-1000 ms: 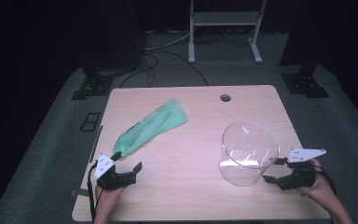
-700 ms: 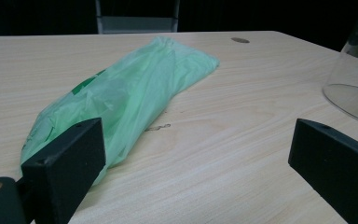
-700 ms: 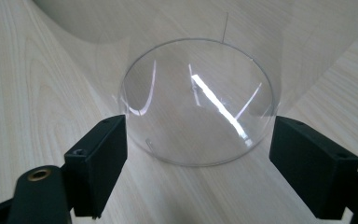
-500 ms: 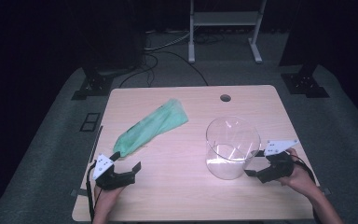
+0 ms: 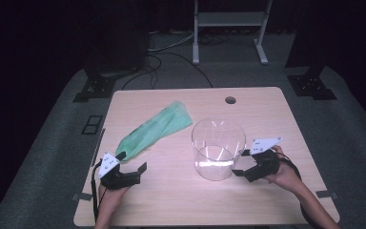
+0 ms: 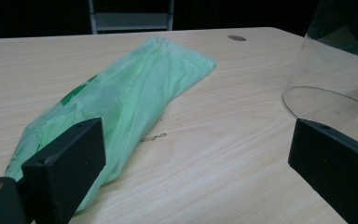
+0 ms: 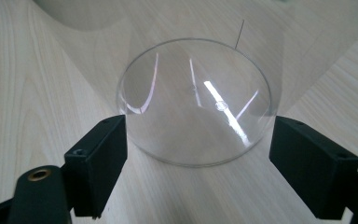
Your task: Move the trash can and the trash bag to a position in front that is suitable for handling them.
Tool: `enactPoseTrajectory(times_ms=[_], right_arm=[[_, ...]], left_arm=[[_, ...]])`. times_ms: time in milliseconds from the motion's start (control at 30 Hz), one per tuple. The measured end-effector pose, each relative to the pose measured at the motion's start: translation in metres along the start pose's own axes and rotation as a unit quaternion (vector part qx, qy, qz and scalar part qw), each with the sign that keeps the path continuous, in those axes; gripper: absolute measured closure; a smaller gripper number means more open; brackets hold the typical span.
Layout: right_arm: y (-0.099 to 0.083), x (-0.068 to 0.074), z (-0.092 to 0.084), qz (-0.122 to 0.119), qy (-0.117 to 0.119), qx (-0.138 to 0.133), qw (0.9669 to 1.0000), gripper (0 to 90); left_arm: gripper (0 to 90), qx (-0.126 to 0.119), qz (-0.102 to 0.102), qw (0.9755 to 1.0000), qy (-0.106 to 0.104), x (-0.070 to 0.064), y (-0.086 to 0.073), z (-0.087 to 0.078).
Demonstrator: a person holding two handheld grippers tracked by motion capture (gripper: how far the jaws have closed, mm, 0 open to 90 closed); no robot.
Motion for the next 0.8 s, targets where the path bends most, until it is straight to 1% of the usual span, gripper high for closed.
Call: enactPoseTrajectory(times_ms=[167,300,367,400,467,567,600,633,700,733,800], right_arm=[[0.011,0.003,0.011,-0.002,0.011,-0.007,0.9999,18.5],[0.01,0.003,0.015,0.004,0.018,-0.01,0.9998,18.5],[0.004,0.002,0.012,0.014,0.022,-0.017,0.9995,18.5],[0.001,0.001,0.01,0.018,0.022,-0.019,0.9994,18.5],[-0.009,-0.002,0.003,0.036,0.024,-0.025,0.9987,18.5],[-0.022,-0.008,-0.006,0.057,0.019,-0.032,0.9977,18.5],[-0.027,-0.009,-0.009,0.065,0.02,-0.037,0.997,18.5],[-0.032,-0.012,-0.012,0.075,0.02,-0.04,0.9962,18.5],[-0.04,-0.016,-0.016,0.087,0.017,-0.047,0.9949,18.6],[-0.043,-0.017,-0.018,0.092,0.017,-0.05,0.9944,18.6],[-0.047,-0.02,-0.02,0.099,0.016,-0.054,0.9935,18.6]], left_arm=[[2.7,0.02,0.01,0.9997,0.001,0.004,0.005,0.013],[2.7,0.035,0.018,0.9992,0.001,0.009,0.013,0.029],[2.7,0.039,0.023,0.999,0.0,0.011,0.018,0.036],[2.7,0.046,0.028,0.9985,-0.002,0.012,0.022,0.042],[2.7,0.055,0.037,0.9978,-0.005,0.014,0.029,0.052],[2.8,0.063,0.048,0.9968,-0.004,0.019,0.04,0.065],[2.8,0.067,0.054,0.9963,-0.007,0.021,0.045,0.07],[3.3,0.069,0.058,0.9959,-0.005,0.023,0.049,0.074],[3.8,0.071,0.066,0.9953,0.004,0.028,0.058,0.082],[4.1,0.073,0.068,0.995,0.005,0.03,0.062,0.086],[5.3,0.083,0.076,0.9937,0.009,0.034,0.067,0.096]])
Point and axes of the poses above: each handheld gripper's, and its own axes: z roughly forward along the jaws, y roughly out of its top, x roughly to its left, the point moved 5 cm from there along z, roughly forward along the jaws, and after that the axes turned 12 degrees about x, right-handed, at the moved point
